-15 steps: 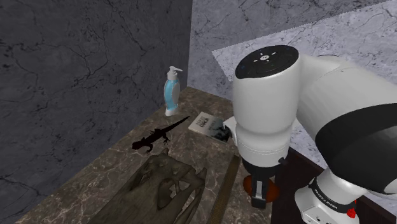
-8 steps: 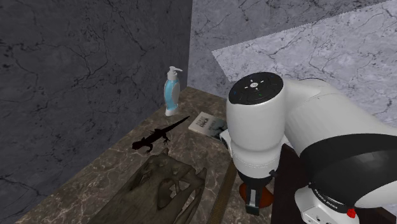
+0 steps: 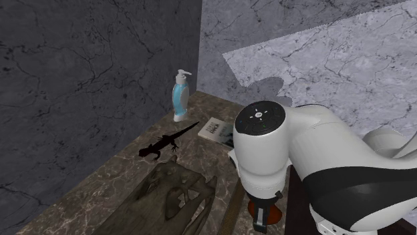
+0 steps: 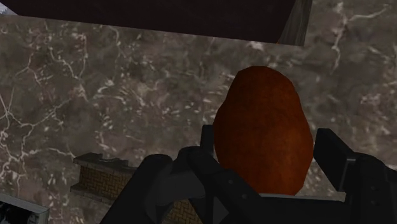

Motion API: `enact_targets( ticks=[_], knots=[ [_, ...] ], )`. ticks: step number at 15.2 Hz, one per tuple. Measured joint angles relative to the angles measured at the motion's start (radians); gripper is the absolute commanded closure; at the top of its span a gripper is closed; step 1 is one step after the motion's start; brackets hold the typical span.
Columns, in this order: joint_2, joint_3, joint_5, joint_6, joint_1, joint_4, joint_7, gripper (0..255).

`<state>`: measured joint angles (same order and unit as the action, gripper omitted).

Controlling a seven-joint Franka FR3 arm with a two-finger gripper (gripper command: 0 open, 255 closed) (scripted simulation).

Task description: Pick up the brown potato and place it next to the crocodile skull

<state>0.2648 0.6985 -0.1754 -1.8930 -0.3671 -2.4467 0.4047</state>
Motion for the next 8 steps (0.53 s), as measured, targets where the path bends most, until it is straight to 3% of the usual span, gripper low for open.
enact_targets(
  ticks=[6, 7, 8],
  knots=[
    [-0.012, 0.004, 0.005, -0.016, 0.002, -0.005, 0.005, 255],
    [-0.012, 0.004, 0.005, -0.016, 0.002, -0.005, 0.005, 0],
    [-0.012, 0.004, 0.005, -0.016, 0.002, -0.005, 0.005, 0]
  ],
)
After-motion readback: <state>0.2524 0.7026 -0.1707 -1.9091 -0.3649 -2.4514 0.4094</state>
